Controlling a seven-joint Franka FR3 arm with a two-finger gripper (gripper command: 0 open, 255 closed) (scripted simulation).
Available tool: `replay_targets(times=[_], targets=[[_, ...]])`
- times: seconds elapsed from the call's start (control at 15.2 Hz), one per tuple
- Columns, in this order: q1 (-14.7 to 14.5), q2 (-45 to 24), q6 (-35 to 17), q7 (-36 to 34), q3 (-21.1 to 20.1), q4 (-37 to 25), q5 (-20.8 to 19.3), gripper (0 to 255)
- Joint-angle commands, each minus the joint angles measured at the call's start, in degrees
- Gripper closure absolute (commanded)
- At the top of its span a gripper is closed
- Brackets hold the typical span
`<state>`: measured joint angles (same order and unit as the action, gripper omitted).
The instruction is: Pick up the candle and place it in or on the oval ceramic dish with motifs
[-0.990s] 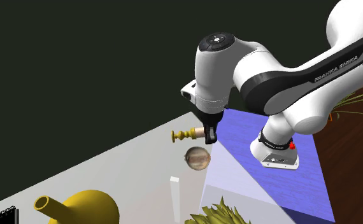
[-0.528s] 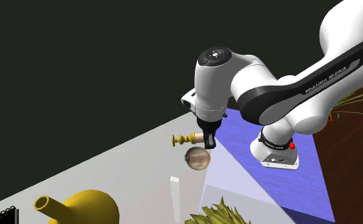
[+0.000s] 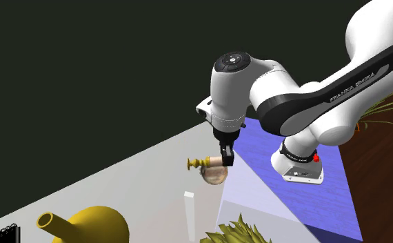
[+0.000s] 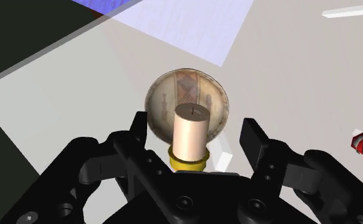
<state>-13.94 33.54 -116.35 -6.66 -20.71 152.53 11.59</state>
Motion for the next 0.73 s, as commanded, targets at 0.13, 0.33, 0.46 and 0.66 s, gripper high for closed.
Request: replay_targets(times=[0.13,0.33,0.46,0.66], targets=[[0.0,0.0,0.0,0.0,0.0,0.0,0.0,0],[0.1,1.3,4.3,0.0,0.7,-3.1,-0.5,0],[0.3,2.1,8.0,0.0,1.3,-6.0,-0.9,0],[0.3,2.1,8.0,0.0,1.3,-6.0,-0.9,0]])
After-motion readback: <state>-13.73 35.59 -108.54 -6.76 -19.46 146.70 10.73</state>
